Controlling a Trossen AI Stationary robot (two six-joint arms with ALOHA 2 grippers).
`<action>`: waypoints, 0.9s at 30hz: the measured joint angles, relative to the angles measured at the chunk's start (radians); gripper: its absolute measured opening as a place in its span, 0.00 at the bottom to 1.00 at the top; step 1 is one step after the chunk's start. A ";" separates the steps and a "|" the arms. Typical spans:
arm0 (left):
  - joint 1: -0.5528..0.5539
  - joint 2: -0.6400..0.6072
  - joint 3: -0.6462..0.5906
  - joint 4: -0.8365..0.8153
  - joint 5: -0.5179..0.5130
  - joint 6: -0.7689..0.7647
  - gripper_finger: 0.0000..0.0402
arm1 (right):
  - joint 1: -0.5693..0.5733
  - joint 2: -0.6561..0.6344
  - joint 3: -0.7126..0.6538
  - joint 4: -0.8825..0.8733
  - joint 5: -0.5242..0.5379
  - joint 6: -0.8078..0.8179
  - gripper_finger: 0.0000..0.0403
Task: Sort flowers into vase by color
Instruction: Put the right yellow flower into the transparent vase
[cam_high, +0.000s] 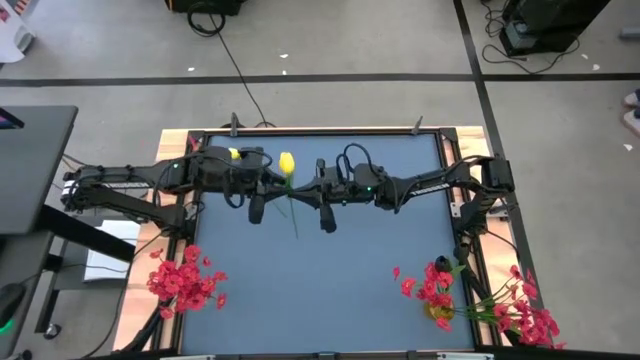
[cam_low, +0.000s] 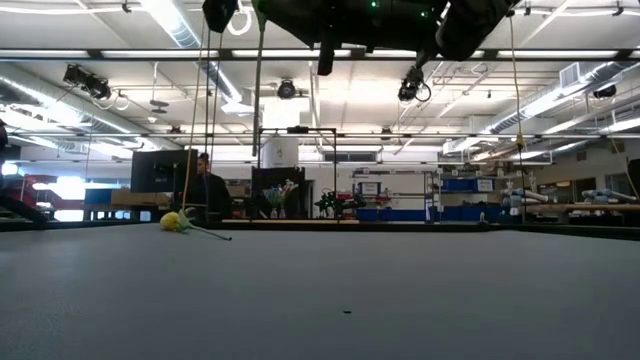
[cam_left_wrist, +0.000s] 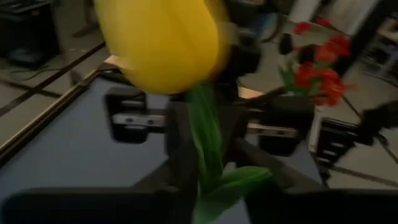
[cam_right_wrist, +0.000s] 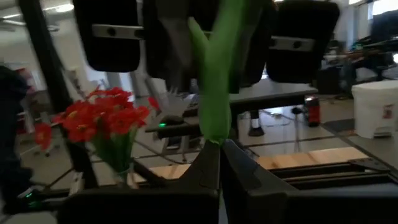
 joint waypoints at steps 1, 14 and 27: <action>0.000 0.001 0.000 0.001 0.017 0.012 0.21 | -0.002 0.000 0.000 -0.002 -0.002 0.000 0.03; -0.027 -0.130 0.134 -0.515 0.077 0.213 0.03 | -0.028 0.000 0.001 -0.239 0.363 0.367 0.29; -0.054 -0.412 0.348 -0.833 0.353 0.200 0.03 | -0.044 0.000 0.000 -0.531 0.380 0.749 0.31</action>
